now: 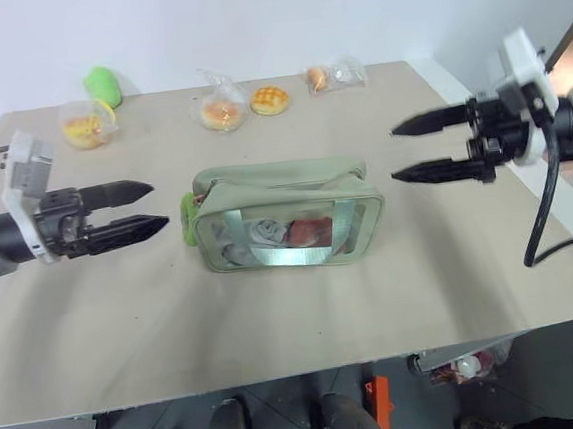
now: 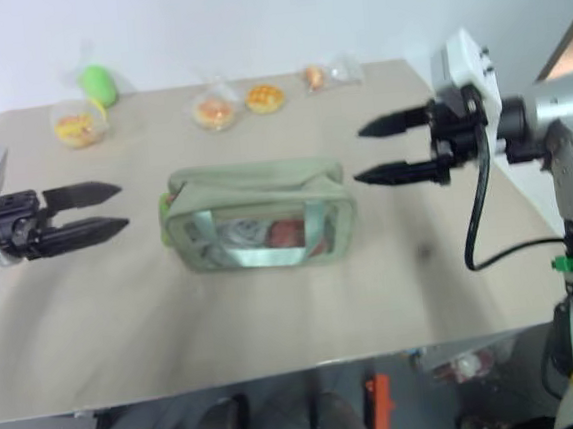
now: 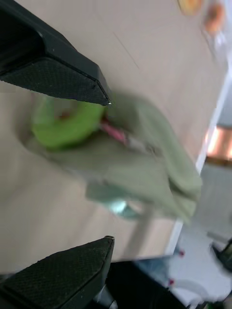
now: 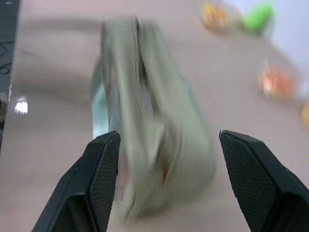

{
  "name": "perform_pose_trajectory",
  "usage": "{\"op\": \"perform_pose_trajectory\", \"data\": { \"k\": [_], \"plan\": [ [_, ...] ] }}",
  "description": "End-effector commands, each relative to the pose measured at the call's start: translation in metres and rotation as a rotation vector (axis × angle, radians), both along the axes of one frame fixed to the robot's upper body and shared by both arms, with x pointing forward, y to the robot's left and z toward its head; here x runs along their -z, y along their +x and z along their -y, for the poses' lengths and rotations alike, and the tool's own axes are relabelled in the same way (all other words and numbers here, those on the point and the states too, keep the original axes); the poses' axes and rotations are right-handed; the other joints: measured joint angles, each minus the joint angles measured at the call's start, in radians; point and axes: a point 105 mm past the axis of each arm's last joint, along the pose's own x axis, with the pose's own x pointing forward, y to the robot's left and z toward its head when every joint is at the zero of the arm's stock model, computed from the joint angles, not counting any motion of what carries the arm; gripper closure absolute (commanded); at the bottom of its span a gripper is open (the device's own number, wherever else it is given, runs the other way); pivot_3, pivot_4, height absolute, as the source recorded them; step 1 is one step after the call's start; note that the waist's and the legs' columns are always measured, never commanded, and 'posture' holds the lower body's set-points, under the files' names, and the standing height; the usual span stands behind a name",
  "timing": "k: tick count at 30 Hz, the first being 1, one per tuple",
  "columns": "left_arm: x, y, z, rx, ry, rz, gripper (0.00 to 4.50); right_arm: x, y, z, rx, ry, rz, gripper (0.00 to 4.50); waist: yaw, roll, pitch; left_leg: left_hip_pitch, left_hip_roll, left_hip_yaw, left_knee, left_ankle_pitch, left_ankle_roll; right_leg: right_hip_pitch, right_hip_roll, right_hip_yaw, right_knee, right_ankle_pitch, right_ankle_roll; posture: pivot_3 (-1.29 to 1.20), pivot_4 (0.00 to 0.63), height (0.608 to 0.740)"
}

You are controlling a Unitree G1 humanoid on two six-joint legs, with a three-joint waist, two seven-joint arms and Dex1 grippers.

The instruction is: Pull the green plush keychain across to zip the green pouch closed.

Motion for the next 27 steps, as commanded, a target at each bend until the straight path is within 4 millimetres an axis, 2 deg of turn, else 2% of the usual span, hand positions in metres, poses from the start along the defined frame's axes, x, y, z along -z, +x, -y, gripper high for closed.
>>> {"op": "perform_pose_trajectory", "data": {
  "k": [1, 4, 7, 19, 20, 27],
  "plan": [
    [-0.009, -0.005, -0.003, -0.003, 0.017, 0.047, 0.0, 0.005, -0.008, 0.001, 0.027, -0.037, 0.046, 1.12, 0.0, 0.0, 0.0, 0.0, 0.001, 0.0, 0.0, 0.0, 0.0, 0.0, 0.0, 0.0, 0.0, 0.0, 0.0, 0.0, 0.15, 0.74],
    [-0.003, -0.005, 0.001, 0.012, 0.02, 0.031, 0.0, 0.02, -0.004, -0.002, 0.05, -0.039, 0.021, 1.12, 0.0, 0.0, 0.0, 0.001, 0.001, 0.001, 0.001, 0.0, 0.0, 0.0, 0.001, 0.0, 0.0, 0.001, 0.0, 0.0, 0.15, 0.74],
    [-0.003, -0.005, 0.008, 0.04, 0.012, 0.024, 0.0, 0.027, 0.0, -0.008, 0.052, -0.021, 0.007, 1.12, 0.0, 0.0, 0.0, 0.001, 0.002, 0.001, 0.002, 0.0, 0.0, 0.0, 0.002, 0.001, 0.0, 0.001, 0.0, 0.0, 0.15, 0.74],
    [-0.018, -0.015, 0.04, 0.168, -0.039, 0.073, 0.0, 0.033, 0.003, -0.023, 0.016, 0.0, -0.021, 1.12, 0.002, 0.0, 0.0, 0.0, 0.001, 0.001, 0.002, 0.0, 0.0, 0.001, 0.002, 0.002, 0.0, 0.002, 0.001, 0.0, 0.15, 0.74],
    [-0.019, -0.015, 0.041, 0.171, -0.045, 0.076, 0.0, 0.033, 0.003, -0.024, 0.015, 0.002, -0.023, 1.69, 0.002, 0.0, 0.0, 0.0, 0.001, 0.001, 0.002, 0.0, 0.0, 0.001, 0.002, 0.002, 0.0, 0.002, 0.001, 0.0, 0.15, 0.74],
    [-0.02, -0.011, 0.041, 0.158, -0.062, 0.083, 0.0, 0.034, 0.005, -0.023, 0.029, 0.015, -0.032, 4.07, 0.001, 0.0, 0.0, 0.0, 0.003, 0.001, 0.003, 0.0, 0.0, 0.001, 0.004, 0.002, 0.0, 0.002, 0.0, 0.0, 0.15, 0.74]
  ]
}}
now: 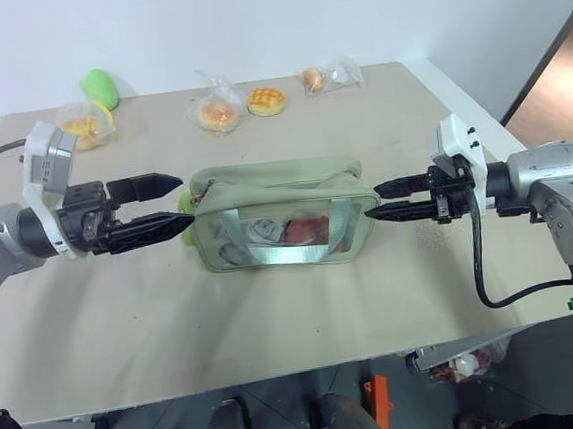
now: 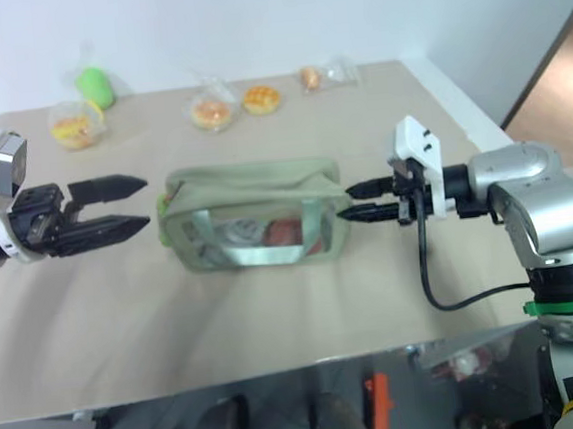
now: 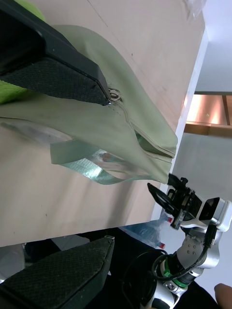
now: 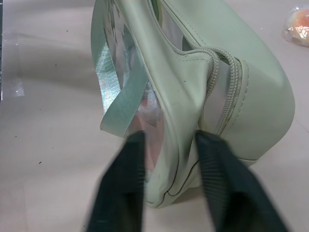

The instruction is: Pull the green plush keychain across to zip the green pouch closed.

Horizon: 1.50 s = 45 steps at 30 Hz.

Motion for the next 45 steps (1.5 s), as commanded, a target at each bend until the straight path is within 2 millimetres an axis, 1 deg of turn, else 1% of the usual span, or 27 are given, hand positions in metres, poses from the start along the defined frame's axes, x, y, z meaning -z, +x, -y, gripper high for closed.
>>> {"op": "perform_pose_trajectory", "data": {
  "k": [1, 4, 5, 7, 9, 12, 16, 18, 21, 29, 34, 39, 42, 45],
  "plan": [
    [-0.01, -0.001, 0.001, 0.001, -0.017, 0.046, 0.0, -0.014, -0.003, -0.004, -0.018, 0.014, 0.046, 4.48, 0.0, 0.0, 0.0, 0.0, 0.0, 0.0, 0.0, 0.0, 0.0, 0.0, 0.0, 0.0, 0.0, 0.0, 0.0, 0.0, 0.15, 0.74],
    [-0.015, 0.007, -0.007, -0.049, -0.067, 0.044, 0.0, -0.013, -0.002, -0.005, -0.016, 0.013, 0.05, 4.48, 0.0, 0.0, 0.0, 0.0, 0.0, 0.0, 0.0, 0.0, 0.0, 0.0, 0.0, 0.0, 0.0, 0.0, 0.0, 0.0, 0.15, 0.74],
    [-0.015, 0.012, -0.014, -0.084, -0.087, 0.031, 0.0, -0.013, -0.002, -0.005, -0.017, 0.015, 0.051, 4.48, 0.0, 0.0, 0.0, 0.0, 0.0, 0.0, 0.0, 0.0, 0.0, 0.0, 0.0, 0.0, 0.0, 0.0, 0.0, 0.0, 0.15, 0.74],
    [-0.003, 0.024, -0.028, -0.163, -0.095, -0.027, 0.0, -0.014, -0.002, -0.006, -0.017, 0.018, 0.054, 4.48, 0.0, 0.0, 0.0, 0.0, 0.001, 0.0, 0.001, 0.0, 0.0, 0.0, 0.001, 0.0, 0.0, 0.001, 0.0, 0.0, 0.15, 0.74],
    [0.018, 0.034, -0.041, -0.241, -0.056, -0.088, 0.0, -0.014, -0.001, -0.007, -0.017, 0.02, 0.058, 4.48, -0.001, 0.0, 0.0, 0.0, 0.001, 0.0, 0.001, 0.0, 0.0, 0.0, 0.001, 0.0, 0.0, 0.001, -0.001, 0.0, 0.15, 0.74],
    [0.041, 0.041, -0.053, -0.303, -0.016, -0.142, 0.0, -0.013, 0.0, -0.007, -0.007, 0.017, 0.059, 4.48, 0.0, 0.0, 0.0, 0.0, 0.002, 0.0, 0.001, 0.0, 0.0, 0.0, 0.002, 0.0, 0.0, 0.001, -0.001, 0.0, 0.15, 0.74],
    [0.06, 0.046, -0.057, -0.335, 0.046, -0.158, 0.0, -0.013, 0.0, -0.007, -0.006, 0.017, 0.06, 4.48, 0.001, 0.0, 0.0, 0.0, 0.003, 0.0, 0.001, 0.0, 0.0, 0.0, 0.003, 0.0, 0.0, 0.001, -0.002, 0.0, 0.15, 0.74],
    [0.066, 0.051, -0.056, -0.349, 0.063, -0.157, 0.0, -0.013, 0.0, -0.007, -0.002, 0.018, 0.063, 4.48, 0.001, 0.0, 0.0, 0.0, 0.003, 0.0, 0.001, 0.0, 0.0, 0.0, 0.003, 0.0, 0.0, 0.002, -0.002, 0.0, 0.15, 0.74],
    [0.069, 0.058, -0.053, -0.362, 0.056, -0.154, 0.0, -0.013, 0.0, -0.007, 0.0, 0.02, 0.066, 4.48, 0.001, 0.0, 0.0, 0.0, 0.003, 0.0, 0.001, 0.0, 0.0, 0.0, 0.003, 0.0, 0.0, 0.002, -0.002, 0.0, 0.15, 0.74],
    [0.066, 0.067, -0.038, -0.332, -0.021, -0.163, 0.0, -0.014, -0.004, -0.008, -0.005, 0.017, 0.073, 4.48, 0.001, 0.0, 0.0, 0.0, 0.004, 0.0, 0.002, 0.0, 0.0, 0.0, 0.005, 0.001, 0.0, 0.002, -0.002, 0.0, 0.15, 0.74],
    [0.068, 0.076, -0.042, -0.374, -0.052, -0.182, 0.0, -0.013, -0.003, -0.007, 0.004, 0.019, 0.071, 4.48, -0.001, 0.0, 0.0, 0.0, 0.005, 0.0, 0.002, 0.0, 0.0, 0.0, 0.006, 0.001, 0.0, 0.003, -0.002, 0.0, 0.15, 0.74],
    [0.076, 0.076, -0.047, -0.4, -0.037, -0.195, 0.0, -0.011, -0.005, -0.007, 0.007, 0.019, 0.065, 4.48, 0.0, 0.0, 0.0, 0.0, 0.005, 0.0, 0.002, 0.0, 0.0, 0.0, 0.006, 0.001, 0.0, 0.003, -0.002, 0.0, 0.15, 0.74],
    [0.075, 0.075, -0.05, -0.407, -0.047, -0.205, 0.0, -0.01, -0.004, -0.006, 0.009, 0.019, 0.063, 4.48, 0.0, 0.0, 0.0, 0.0, 0.006, 0.0, 0.002, 0.0, 0.0, 0.0, 0.006, 0.001, 0.0, 0.003, -0.003, 0.0, 0.15, 0.74],
    [0.074, 0.077, -0.046, -0.408, -0.051, -0.202, 0.0, -0.01, -0.004, -0.007, 0.009, 0.02, 0.062, 4.48, 0.0, 0.0, 0.0, 0.0, 0.006, 0.0, 0.002, 0.0, 0.0, 0.0, 0.007, 0.001, 0.0, 0.003, -0.003, 0.0, 0.15, 0.74]
  ]
}}
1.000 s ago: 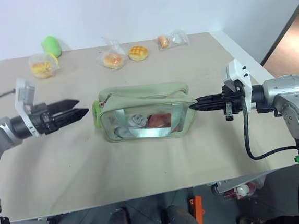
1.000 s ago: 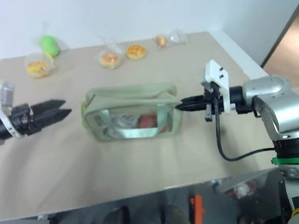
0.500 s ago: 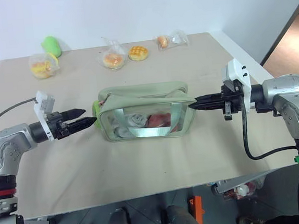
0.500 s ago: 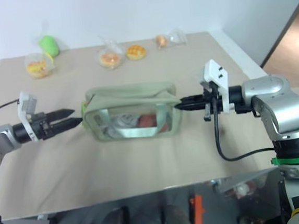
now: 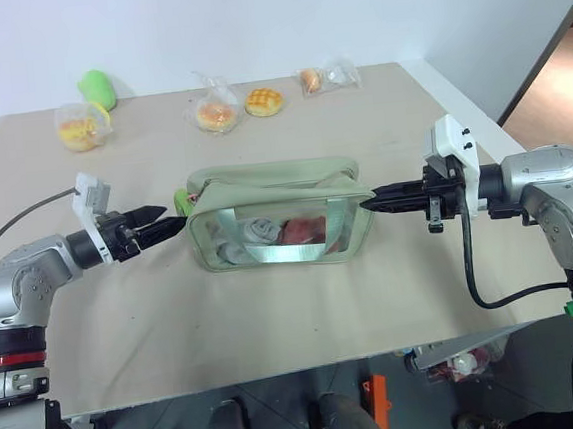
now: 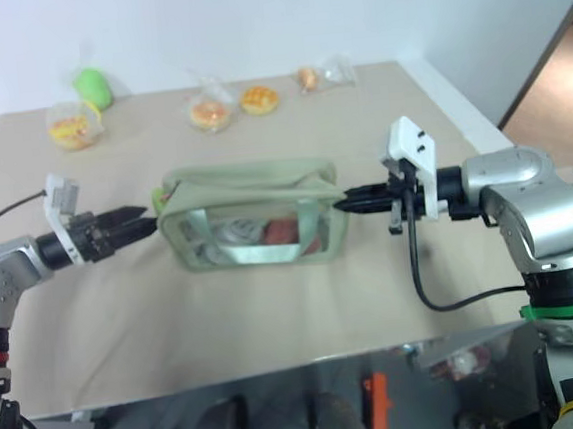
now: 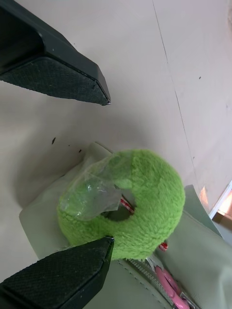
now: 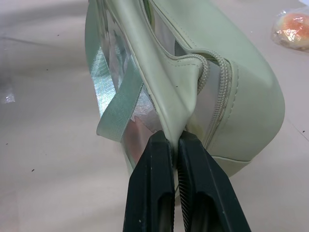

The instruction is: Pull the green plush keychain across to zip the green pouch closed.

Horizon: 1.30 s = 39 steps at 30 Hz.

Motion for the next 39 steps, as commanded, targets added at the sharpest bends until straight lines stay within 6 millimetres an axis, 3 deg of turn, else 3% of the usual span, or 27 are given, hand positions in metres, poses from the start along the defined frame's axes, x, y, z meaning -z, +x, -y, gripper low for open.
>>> {"op": "perform_pose_trajectory", "data": {
  "k": [1, 6, 14, 15, 27, 32, 39],
  "plan": [
    [-0.013, 0.002, -0.003, -0.026, -0.016, 0.045, 0.0, -0.011, -0.005, -0.001, -0.015, 0.002, 0.043, 4.48, 0.0, 0.0, 0.0, 0.0, 0.0, 0.0, 0.0, 0.0, 0.0, 0.0, 0.0, 0.0, 0.0, 0.0, 0.0, 0.0, 0.15, 0.74],
    [-0.017, 0.01, -0.007, -0.073, -0.071, 0.034, 0.0, -0.009, -0.005, -0.002, -0.016, 0.006, 0.037, 4.48, 0.0, 0.0, 0.0, 0.0, 0.0, 0.0, 0.001, 0.0, 0.0, 0.0, 0.0, 0.0, 0.0, 0.0, 0.0, 0.0, 0.15, 0.74],
    [-0.006, 0.011, 0.007, -0.029, -0.038, 0.007, 0.0, -0.01, -0.005, 0.0, -0.003, 0.014, 0.043, 4.48, 0.0, 0.0, 0.0, 0.0, 0.0, 0.0, 0.001, 0.0, 0.0, 0.0, 0.0, 0.0, 0.0, 0.0, 0.0, 0.0, 0.15, 0.74],
    [-0.006, 0.011, 0.009, -0.021, -0.037, 0.008, 0.5, -0.01, -0.005, 0.0, -0.003, 0.014, 0.043, 4.5, 0.0, 0.0, 0.0, 0.0, 0.0, 0.0, 0.001, 0.0, 0.0, 0.0, 0.0, 0.0, 0.0, 0.0, 0.0, 0.0, 0.15, 0.74],
    [0.005, 0.016, 0.037, 0.018, -0.034, -0.008, 4.42, -0.011, -0.007, -0.003, -0.004, 0.024, 0.054, 4.5, 0.001, 0.0, 0.0, 0.0, 0.0, 0.0, 0.005, 0.0, 0.0, 0.001, 0.001, 0.0, 0.001, 0.002, 0.001, 0.0, 0.15, 0.74],
    [-0.018, 0.025, 0.04, -0.026, -0.06, 0.082, 4.42, -0.011, -0.006, -0.004, -0.009, 0.026, 0.054, 4.5, 0.002, 0.0, 0.0, -0.001, 0.0, 0.0, 0.006, 0.0, 0.0, 0.001, 0.001, 0.001, 0.001, 0.003, 0.002, 0.0, 0.15, 0.74],
    [-0.081, 0.043, 0.037, -0.114, -0.107, 0.262, 4.42, -0.011, -0.003, -0.006, -0.015, 0.025, 0.055, 4.5, 0.002, 0.0, 0.0, -0.002, 0.0, 0.0, 0.008, 0.0, 0.0, 0.001, 0.001, 0.002, 0.001, 0.004, 0.004, 0.0, 0.15, 0.74]
  ]
}}
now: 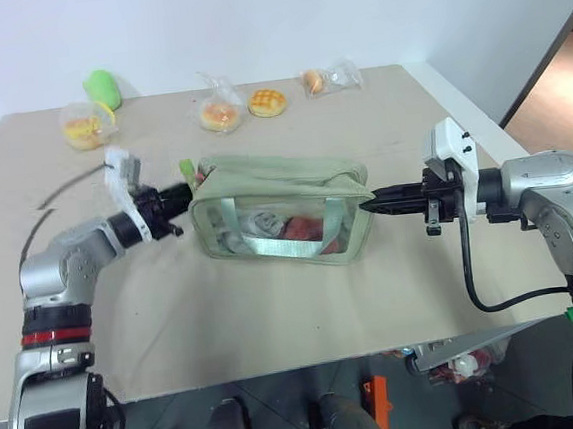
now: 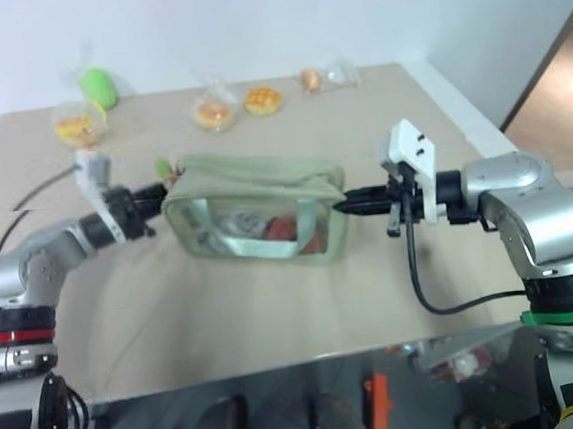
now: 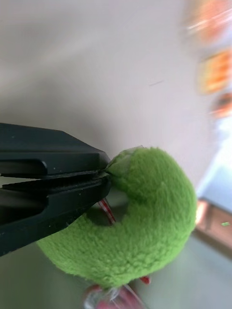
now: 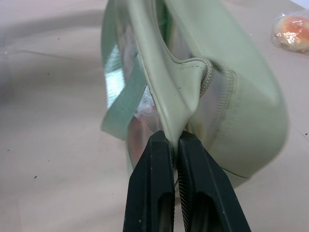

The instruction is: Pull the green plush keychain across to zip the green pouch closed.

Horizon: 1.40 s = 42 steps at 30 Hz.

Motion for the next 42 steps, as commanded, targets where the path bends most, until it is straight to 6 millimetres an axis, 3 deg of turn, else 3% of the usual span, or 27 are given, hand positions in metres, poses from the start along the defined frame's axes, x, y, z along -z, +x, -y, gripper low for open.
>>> {"op": "perform_pose_trajectory", "data": {
  "k": [1, 4, 8, 13, 19, 22, 31, 37, 42],
  "plan": [
    [-0.043, 0.003, -0.002, -0.026, -0.029, 0.138, 4.42, -0.014, -0.001, -0.005, -0.034, 0.007, 0.053, 4.5, 0.0, 0.0, 0.0, 0.0, 0.0, 0.0, 0.0, 0.0, 0.0, 0.0, 0.0, 0.0, 0.0, 0.0, 0.0, 0.0, 0.15, 0.74],
    [-0.064, 0.004, 0.003, -0.018, -0.029, 0.192, 4.42, -0.014, -0.001, -0.006, -0.036, 0.008, 0.053, 4.5, 0.0, 0.0, 0.0, 0.0, 0.0, 0.0, 0.0, 0.0, 0.0, 0.0, 0.0, 0.0, 0.0, 0.0, 0.0, 0.0, 0.15, 0.74],
    [-0.087, 0.003, 0.027, 0.051, 0.04, 0.284, 4.42, -0.014, -0.001, -0.005, -0.033, 0.007, 0.057, 4.5, 0.0, 0.0, 0.0, 0.0, 0.0, 0.0, 0.0, 0.0, 0.0, 0.0, 0.0, 0.0, 0.0, 0.0, 0.0, 0.0, 0.15, 0.74],
    [-0.081, -0.005, 0.076, 0.203, 0.335, 0.42, 4.42, -0.015, -0.002, -0.004, -0.027, 0.008, 0.061, 4.5, 0.0, 0.0, 0.0, 0.0, 0.0, 0.001, 0.0, 0.0, 0.0, 0.0, 0.0, 0.001, 0.0, 0.0, 0.0, 0.0, 0.15, 0.74],
    [-0.089, -0.024, 0.113, 0.361, 0.434, 0.546, 4.42, -0.014, -0.003, -0.004, -0.021, 0.012, 0.061, 4.5, -0.002, 0.0, 0.0, 0.0, 0.0, 0.002, -0.001, 0.0, 0.0, -0.001, 0.001, 0.002, 0.0, 0.0, 0.0, 0.0, 0.15, 0.74],
    [-0.086, -0.033, 0.116, 0.405, 0.459, 0.56, 4.42, -0.013, -0.004, -0.004, -0.018, 0.016, 0.06, 4.5, -0.002, 0.0, 0.0, 0.0, 0.0, 0.002, -0.001, 0.0, 0.0, -0.001, 0.001, 0.003, 0.0, 0.0, 0.001, 0.0, 0.15, 0.74],
    [-0.09, -0.037, 0.095, 0.379, 0.504, 0.552, 4.42, -0.011, -0.001, -0.007, -0.025, 0.021, 0.058, 4.5, -0.003, 0.0, 0.0, 0.001, 0.0, 0.002, -0.001, 0.0, 0.0, -0.001, 0.001, 0.003, 0.0, 0.0, 0.001, 0.0, 0.15, 0.74],
    [-0.095, -0.04, 0.084, 0.383, 0.458, 0.516, 2.55, -0.01, 0.001, -0.008, -0.031, 0.02, 0.058, 4.5, -0.004, 0.0, 0.0, 0.001, 0.0, 0.002, -0.001, 0.0, 0.0, -0.001, 0.001, 0.003, 0.0, 0.0, 0.0, 0.0, 0.15, 0.74],
    [-0.09, -0.041, 0.07, 0.375, 0.535, 0.508, 0.82, -0.012, 0.001, -0.009, -0.038, 0.023, 0.06, 4.5, -0.006, 0.0, 0.0, 0.001, 0.0, 0.002, -0.001, 0.0, 0.0, -0.001, 0.001, 0.003, 0.0, 0.0, 0.0, 0.0, 0.15, 0.74]
  ]
}}
